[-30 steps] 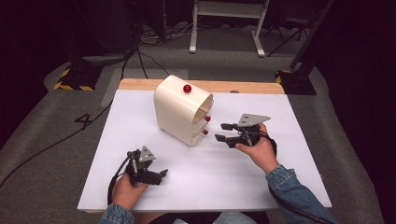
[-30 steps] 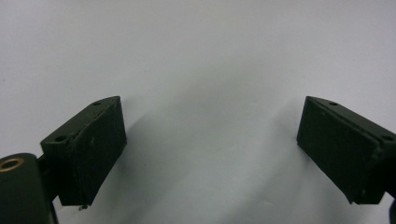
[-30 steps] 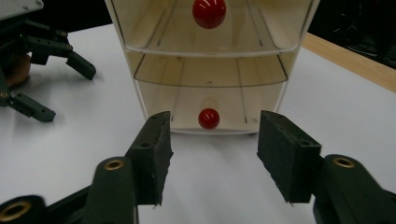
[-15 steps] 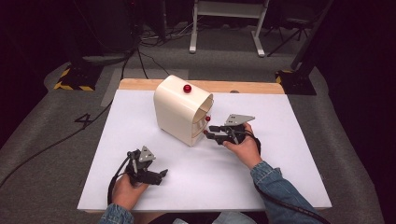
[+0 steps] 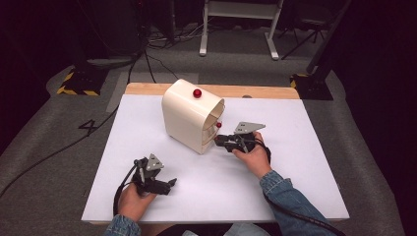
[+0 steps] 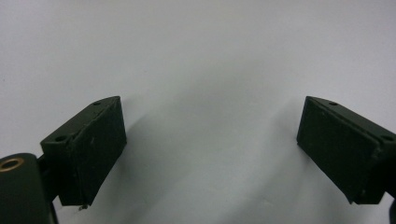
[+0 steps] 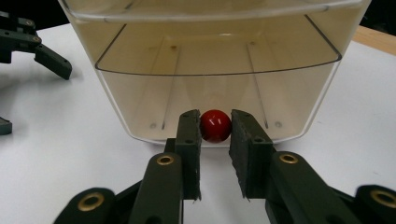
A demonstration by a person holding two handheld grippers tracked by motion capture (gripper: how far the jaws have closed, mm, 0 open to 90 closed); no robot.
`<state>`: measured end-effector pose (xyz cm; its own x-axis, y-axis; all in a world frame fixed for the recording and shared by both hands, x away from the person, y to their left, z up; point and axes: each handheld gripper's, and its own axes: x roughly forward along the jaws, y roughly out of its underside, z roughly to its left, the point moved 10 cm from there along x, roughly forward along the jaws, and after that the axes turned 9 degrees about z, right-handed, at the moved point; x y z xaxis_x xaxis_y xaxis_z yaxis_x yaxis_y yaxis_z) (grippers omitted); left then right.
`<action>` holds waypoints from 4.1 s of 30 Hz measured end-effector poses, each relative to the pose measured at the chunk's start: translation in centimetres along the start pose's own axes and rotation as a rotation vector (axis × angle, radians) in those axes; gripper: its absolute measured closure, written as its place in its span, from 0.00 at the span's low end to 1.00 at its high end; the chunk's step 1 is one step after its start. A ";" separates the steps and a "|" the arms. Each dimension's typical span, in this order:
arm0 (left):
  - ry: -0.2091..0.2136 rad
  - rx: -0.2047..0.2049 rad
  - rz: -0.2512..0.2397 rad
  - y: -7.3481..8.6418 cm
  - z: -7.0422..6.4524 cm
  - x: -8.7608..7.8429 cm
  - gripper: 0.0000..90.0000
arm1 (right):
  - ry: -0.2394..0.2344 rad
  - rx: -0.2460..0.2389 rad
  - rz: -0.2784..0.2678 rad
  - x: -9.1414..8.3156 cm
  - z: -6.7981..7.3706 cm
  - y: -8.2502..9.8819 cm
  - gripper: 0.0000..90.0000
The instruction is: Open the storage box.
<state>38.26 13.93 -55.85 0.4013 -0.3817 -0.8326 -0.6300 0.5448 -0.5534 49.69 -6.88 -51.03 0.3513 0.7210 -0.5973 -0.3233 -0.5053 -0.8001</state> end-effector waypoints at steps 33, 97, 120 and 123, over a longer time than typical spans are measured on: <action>-0.001 0.003 0.002 0.0 0.0 0.0 0.09 | 0.024 0.036 0.005 -7.6 1.0 4.1 0.82; -0.012 -0.001 -0.005 0.0 0.0 0.0 0.10 | 0.038 -0.024 -0.185 -5.1 0.5 -6.5 0.70; -0.001 -0.002 -0.001 0.0 0.0 0.0 0.10 | 0.059 -0.043 -0.168 -5.5 0.7 -6.0 0.83; -0.001 -0.002 -0.001 0.0 0.0 0.0 0.10 | 0.063 -0.040 -0.162 -6.3 0.8 -5.7 0.83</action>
<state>38.29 13.94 -55.84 0.4025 -0.3815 -0.8321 -0.6311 0.5429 -0.5541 48.61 -8.22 -42.66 0.4509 0.7642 -0.4612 -0.2226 -0.4041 -0.8872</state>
